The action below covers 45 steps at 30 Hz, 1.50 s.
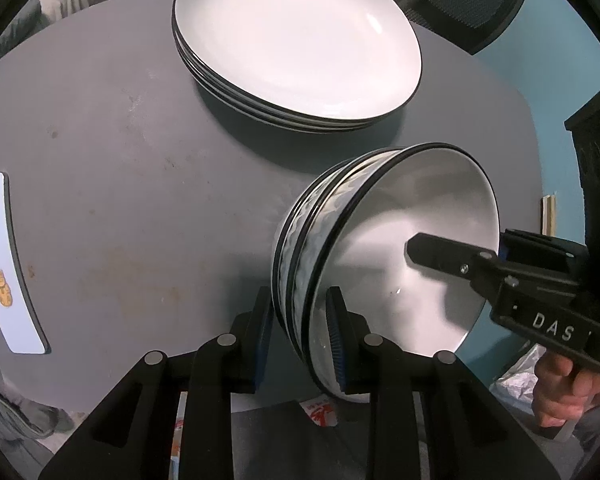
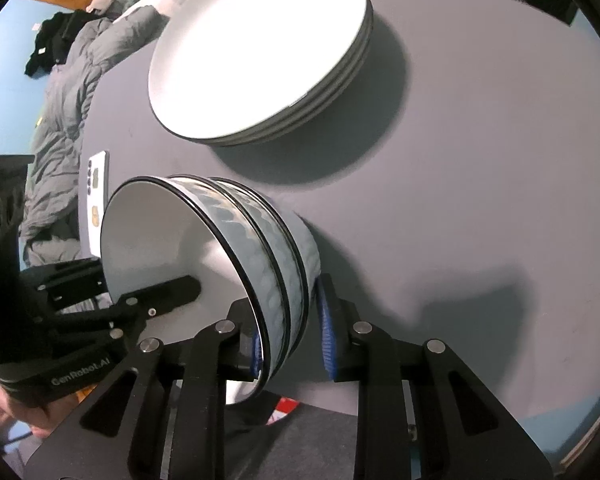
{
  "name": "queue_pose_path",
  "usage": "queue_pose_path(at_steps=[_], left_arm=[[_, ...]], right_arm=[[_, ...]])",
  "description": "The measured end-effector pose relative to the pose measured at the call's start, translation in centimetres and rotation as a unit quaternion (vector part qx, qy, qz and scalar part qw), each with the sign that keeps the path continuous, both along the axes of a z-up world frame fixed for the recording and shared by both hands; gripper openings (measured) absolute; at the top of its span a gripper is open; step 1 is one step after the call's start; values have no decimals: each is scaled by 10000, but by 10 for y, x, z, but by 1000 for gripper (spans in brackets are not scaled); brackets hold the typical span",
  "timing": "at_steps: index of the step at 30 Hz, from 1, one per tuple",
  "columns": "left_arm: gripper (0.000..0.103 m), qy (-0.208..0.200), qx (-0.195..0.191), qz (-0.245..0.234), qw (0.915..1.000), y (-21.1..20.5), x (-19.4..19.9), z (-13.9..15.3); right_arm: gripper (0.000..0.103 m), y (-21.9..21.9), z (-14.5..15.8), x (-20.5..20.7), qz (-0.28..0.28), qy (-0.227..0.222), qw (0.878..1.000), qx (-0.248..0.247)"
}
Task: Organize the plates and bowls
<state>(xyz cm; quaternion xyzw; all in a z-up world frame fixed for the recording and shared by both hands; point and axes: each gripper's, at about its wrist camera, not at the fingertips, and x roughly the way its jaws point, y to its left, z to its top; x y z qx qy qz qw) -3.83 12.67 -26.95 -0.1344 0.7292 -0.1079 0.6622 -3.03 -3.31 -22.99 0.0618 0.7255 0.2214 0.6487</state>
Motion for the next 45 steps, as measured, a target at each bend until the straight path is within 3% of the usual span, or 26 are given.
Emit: queue_pose_path(at_steps=[9,17,23,36,45], left_arm=[[25,-162,43,123,9998,18,6,20],[25,-217,329,70,9992,15,12,6],[24,-205,340,148,9991,18,11,-1],[21,-238,141,62,9996,17,10,-1],[21,-291,60,143,9995,22,16,17]], right_arm=[[23,10,16,9,144,-105,9998,75],[22,15,-7,6,214,15,9998,14],[23,12,-5,7,94,-8,9999,110],[22,16,-10,7,-6,-57,10000,12],[21,11,-2,5,-179,73,9997,124]])
